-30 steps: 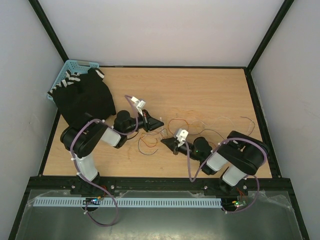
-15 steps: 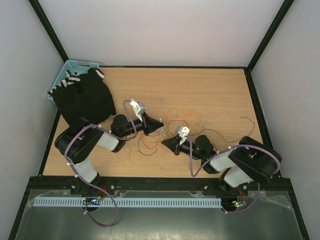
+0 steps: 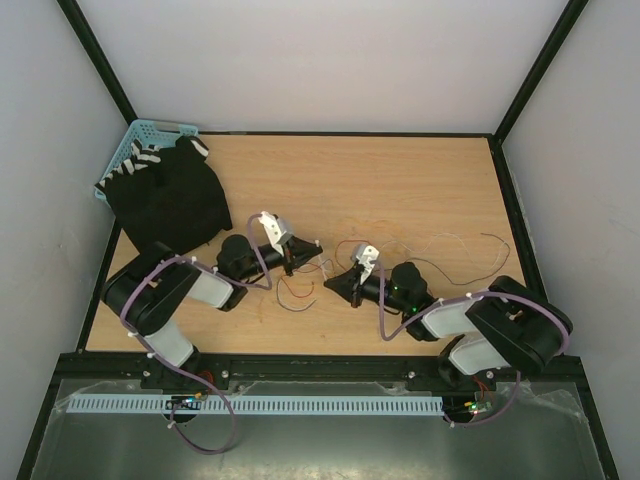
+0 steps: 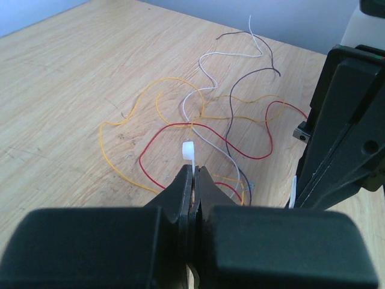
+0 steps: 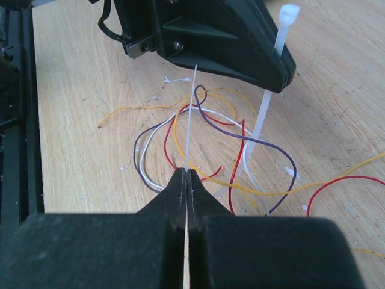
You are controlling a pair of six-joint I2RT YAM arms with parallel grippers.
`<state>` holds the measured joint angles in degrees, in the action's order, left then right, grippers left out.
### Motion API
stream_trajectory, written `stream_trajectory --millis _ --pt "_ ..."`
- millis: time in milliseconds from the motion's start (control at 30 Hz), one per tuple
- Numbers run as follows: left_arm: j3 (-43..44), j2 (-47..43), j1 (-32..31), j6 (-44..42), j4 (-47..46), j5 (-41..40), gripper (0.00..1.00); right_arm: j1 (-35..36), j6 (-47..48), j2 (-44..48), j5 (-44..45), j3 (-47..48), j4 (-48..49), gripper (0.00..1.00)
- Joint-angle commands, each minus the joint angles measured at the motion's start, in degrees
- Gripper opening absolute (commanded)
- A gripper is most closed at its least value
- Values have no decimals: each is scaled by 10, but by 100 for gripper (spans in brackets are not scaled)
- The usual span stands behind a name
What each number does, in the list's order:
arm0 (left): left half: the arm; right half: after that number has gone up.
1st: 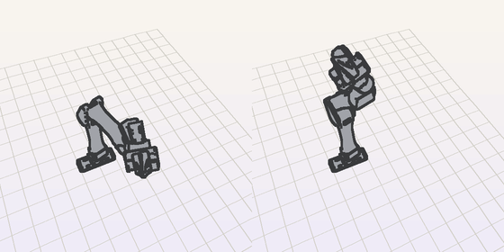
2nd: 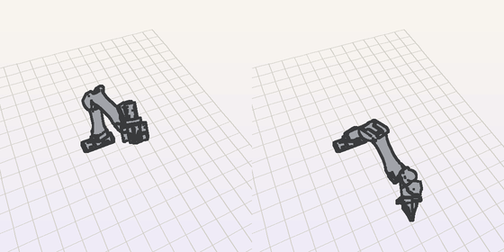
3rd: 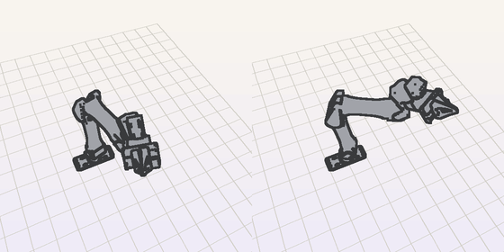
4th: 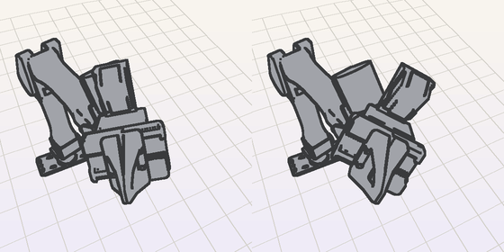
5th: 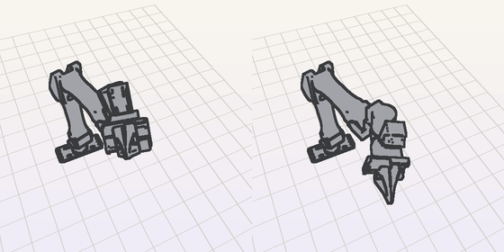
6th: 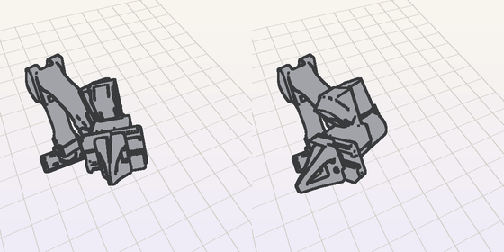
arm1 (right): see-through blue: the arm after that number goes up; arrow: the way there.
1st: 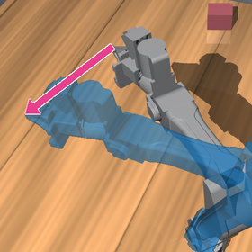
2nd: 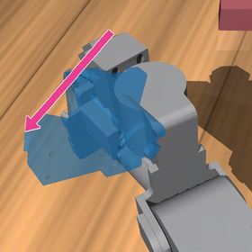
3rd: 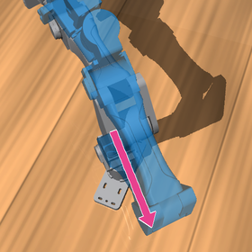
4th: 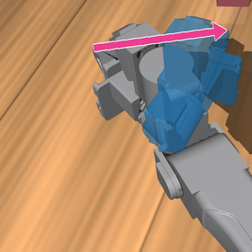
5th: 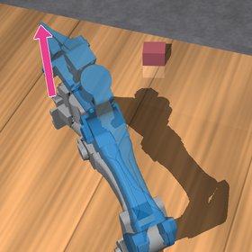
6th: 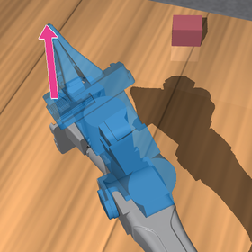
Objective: Zip-tie the wires
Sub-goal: Tie the cable at the center of the board.
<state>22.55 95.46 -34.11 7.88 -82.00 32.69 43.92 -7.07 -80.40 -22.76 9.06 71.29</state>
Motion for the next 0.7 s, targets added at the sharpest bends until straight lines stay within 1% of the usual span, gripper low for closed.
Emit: stream_trajectory --millis 0,233,333,533,667 --pt "-13 -29 -5 -75 -28 -2 0 -5 -3 19 -41 22 -47 0" --pt "-29 -59 -16 -134 -28 -1 0 -16 8 36 -66 39 -102 0" --pt "-35 -68 -24 -155 -28 -7 0 -26 3 36 -91 46 -111 0" --pt "-52 -97 -40 -198 -28 -31 0 -43 -3 34 -150 76 -159 0" --pt "-60 -105 -46 -222 -28 -41 0 -46 1 43 -174 91 -195 0"
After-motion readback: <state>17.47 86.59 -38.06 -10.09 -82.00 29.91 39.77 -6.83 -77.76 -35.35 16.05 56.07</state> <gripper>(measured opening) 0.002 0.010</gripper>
